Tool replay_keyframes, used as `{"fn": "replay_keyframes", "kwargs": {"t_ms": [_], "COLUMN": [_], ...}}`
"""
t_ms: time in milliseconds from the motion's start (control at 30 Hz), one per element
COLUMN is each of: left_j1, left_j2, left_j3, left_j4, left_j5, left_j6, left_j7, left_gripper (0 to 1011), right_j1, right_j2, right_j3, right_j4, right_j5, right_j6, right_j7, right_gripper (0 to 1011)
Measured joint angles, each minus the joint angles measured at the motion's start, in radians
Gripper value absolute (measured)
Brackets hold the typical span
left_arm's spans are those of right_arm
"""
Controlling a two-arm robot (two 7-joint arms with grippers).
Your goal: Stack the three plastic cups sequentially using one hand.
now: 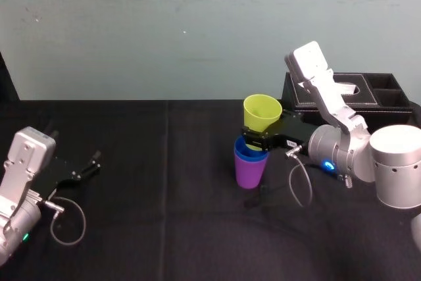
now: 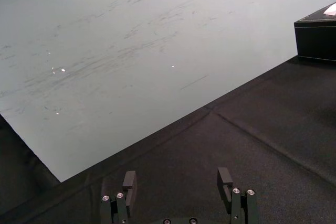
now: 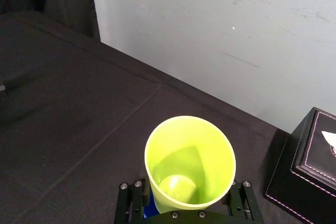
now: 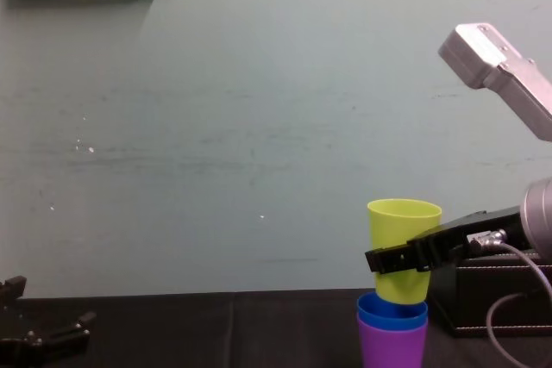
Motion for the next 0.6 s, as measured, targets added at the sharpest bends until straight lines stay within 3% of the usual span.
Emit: {"fn": "replay_keyframes", "kwargs": {"t_ms": [600], "left_j1": [0.0], "left_j2": [0.0], "left_j3": [0.0], "left_j4": [0.0], "left_j5": [0.0], "left_j6": [0.0], "left_j7": [0.0], "left_gripper": [1000], "right_j1": [0.011], "right_j2": [-0.017], "right_j3": [-0.013], "right_j4": [0.043], "right_j5": [-0.009], "right_j6": [-0.023], "right_j7": [0.001], "right_gripper": [729]}}
